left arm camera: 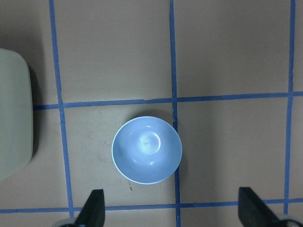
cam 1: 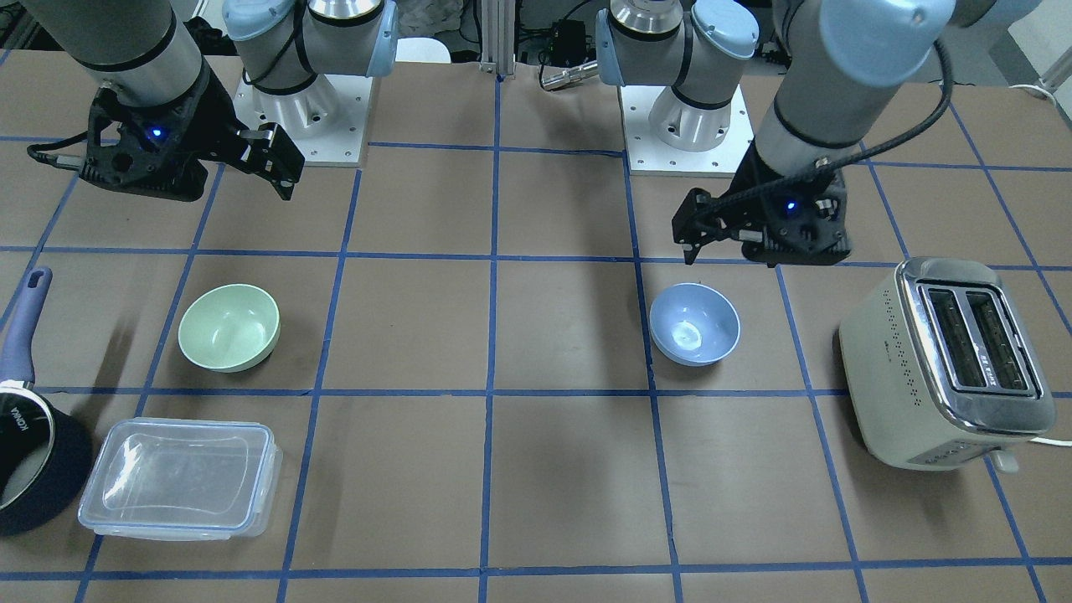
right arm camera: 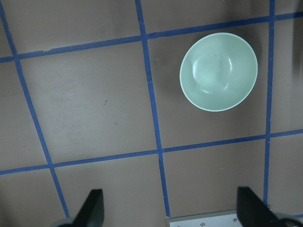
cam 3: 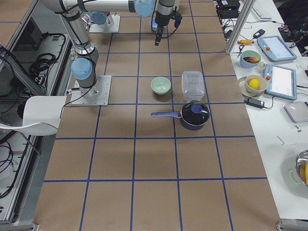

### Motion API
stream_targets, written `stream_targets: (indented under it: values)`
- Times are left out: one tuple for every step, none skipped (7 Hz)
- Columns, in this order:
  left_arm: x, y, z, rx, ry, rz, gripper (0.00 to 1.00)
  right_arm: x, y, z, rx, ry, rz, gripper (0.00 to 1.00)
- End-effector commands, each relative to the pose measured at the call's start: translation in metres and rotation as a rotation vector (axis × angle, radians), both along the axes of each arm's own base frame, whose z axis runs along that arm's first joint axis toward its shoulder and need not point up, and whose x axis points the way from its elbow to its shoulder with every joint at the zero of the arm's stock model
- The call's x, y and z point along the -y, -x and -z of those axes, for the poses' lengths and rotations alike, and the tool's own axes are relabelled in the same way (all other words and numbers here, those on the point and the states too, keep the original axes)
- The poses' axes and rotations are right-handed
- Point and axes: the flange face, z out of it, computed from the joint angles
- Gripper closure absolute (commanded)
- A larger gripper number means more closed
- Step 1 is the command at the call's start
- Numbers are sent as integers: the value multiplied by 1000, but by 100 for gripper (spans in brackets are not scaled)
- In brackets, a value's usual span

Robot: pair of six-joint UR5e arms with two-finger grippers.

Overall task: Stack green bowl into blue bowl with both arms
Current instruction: 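Move left gripper toward the blue bowl while right gripper grasps the green bowl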

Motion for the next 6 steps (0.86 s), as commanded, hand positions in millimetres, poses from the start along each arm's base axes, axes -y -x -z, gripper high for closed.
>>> stream_targets:
  values:
    - [-27, 30, 107, 0, 9, 55, 0, 25, 22, 13, 6, 52, -55, 0]
    - [-39, 33, 142, -1, -34, 62, 0, 31, 47, 24, 20, 43, -74, 0]
    - [-48, 33, 171, 2, -69, 64, 0, 42, 86, 43, 28, 53, -98, 0]
    - [-52, 33, 194, 7, -75, 65, 0, 45, 138, 73, 47, 65, -151, 0]
    - [-52, 33, 208, 7, -101, 66, 2, 36, 187, 115, 65, 91, -192, 0]
    - [-50, 38, 216, 9, -100, 77, 24, 29, 211, 155, 52, 133, -222, 0]
